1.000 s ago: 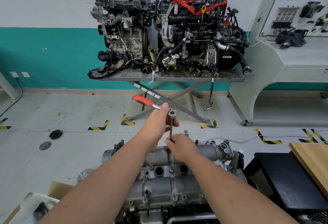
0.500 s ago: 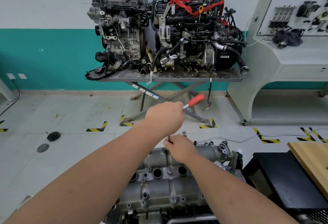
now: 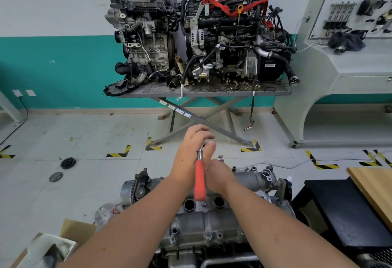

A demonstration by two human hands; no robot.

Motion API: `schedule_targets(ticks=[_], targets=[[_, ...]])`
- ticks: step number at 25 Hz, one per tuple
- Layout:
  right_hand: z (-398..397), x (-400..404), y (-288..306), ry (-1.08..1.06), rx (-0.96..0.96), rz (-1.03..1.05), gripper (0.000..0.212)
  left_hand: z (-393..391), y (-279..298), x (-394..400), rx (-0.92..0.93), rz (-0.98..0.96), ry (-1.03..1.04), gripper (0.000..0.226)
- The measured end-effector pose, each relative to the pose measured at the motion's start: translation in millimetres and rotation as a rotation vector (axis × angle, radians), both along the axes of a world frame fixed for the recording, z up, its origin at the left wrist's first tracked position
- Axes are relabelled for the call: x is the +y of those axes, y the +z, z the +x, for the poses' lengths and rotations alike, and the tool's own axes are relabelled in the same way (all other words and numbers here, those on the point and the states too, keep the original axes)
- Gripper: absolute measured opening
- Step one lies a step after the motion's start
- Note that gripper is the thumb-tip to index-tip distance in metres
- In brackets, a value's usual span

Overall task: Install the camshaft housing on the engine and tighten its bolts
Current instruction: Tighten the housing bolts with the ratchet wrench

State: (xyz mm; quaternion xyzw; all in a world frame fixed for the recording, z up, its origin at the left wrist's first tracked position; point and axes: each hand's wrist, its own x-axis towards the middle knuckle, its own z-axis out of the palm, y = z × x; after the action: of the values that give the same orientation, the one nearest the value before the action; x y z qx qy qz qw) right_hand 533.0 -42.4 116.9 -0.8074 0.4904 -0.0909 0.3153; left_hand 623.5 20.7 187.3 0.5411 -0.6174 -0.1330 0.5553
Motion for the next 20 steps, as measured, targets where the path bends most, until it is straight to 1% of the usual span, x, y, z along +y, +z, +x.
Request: schedule_targets(ticks=[1, 2, 3, 5, 7, 8, 10, 13, 17, 20], targets=[[2, -1, 0, 0.015, 0.065, -0.055, 0.025, -2, 0, 0, 0.135, 0.022, -0.020, 0.028], [3, -1, 1, -0.006, 0.089, -0.077, 0.025, -5, -3, 1, 0.263, 0.022, -0.029, 0.027], [2, -2, 1, -0.002, 0.121, -0.076, 0.026, -8, -7, 2, 0.367, 0.005, -0.016, 0.028], [1, 0, 2, 0.032, 0.130, -0.079, 0.031, -14, -8, -2, 0.595, 0.042, 0.001, 0.034], [0, 0, -1, 0.016, 0.131, -0.064, 0.036, -12, -4, -8, 0.774, 0.162, -0.024, 0.044], [0, 0, -1, 0.007, 0.104, -0.065, 0.037, -10, -1, -9, 0.826, 0.211, -0.034, 0.049], [2, -1, -1, -0.020, 0.091, -0.038, 0.040, -4, 3, -12, 0.868, 0.284, -0.013, 0.055], [2, -1, -4, -0.026, 0.084, -0.020, 0.040, 6, 9, -18, 0.829, 0.395, -0.006, 0.054], [2, -1, -2, -0.043, 0.077, -0.015, 0.039, 12, 26, -27, 0.705, 0.588, -0.040, 0.044], [2, 0, -2, -0.032, 0.077, -0.010, 0.038, 11, 41, -33, 0.585, 0.680, -0.074, 0.030]])
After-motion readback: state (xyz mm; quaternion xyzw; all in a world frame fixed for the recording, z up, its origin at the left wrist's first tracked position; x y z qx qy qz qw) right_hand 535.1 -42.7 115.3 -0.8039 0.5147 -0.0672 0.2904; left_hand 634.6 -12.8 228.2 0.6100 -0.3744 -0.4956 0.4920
